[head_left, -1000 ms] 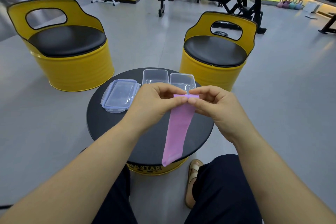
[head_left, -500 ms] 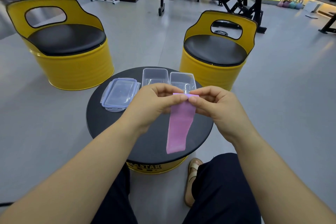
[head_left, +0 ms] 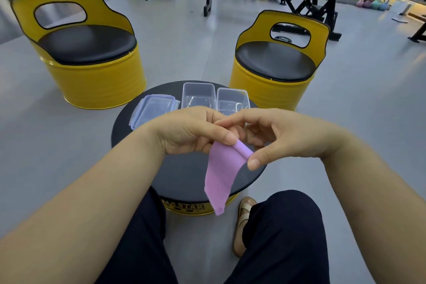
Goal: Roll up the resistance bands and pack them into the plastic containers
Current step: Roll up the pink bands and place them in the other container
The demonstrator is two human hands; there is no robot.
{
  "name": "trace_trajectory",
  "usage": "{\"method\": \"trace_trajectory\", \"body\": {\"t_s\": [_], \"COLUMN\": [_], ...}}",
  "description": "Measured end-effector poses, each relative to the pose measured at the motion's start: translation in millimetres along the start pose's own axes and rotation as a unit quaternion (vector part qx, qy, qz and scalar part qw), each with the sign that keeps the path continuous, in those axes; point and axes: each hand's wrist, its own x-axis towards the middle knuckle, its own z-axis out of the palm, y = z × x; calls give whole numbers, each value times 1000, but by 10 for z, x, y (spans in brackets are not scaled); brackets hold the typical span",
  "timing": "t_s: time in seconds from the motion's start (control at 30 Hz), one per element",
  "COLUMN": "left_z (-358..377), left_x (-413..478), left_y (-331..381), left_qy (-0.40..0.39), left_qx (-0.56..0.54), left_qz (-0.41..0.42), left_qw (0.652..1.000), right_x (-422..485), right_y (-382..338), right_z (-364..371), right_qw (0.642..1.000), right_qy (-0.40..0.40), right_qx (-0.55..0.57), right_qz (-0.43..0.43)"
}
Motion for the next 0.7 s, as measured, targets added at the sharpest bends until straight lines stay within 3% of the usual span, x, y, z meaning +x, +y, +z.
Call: {"method": "trace_trajectory", "body": {"t_s": [0.23, 0.47, 0.7], "left_z": [-20, 90, 105], "left_x": [-22, -38, -16], "left_y": [-95, -142, -194], "left_qy": [-31, 2, 25], "left_qx": [-37, -79, -92], "left_qz": [3, 26, 41], "left_qw": [999, 997, 995], "right_x": [7, 6, -24], "right_y": [-36, 47, 113], "right_z": [36, 88, 97], "right_qw": [993, 989, 987], "right_qy": [55, 128, 141], "right_qx": [-99, -38, -29], "right_qz": [-24, -70, -75]}}
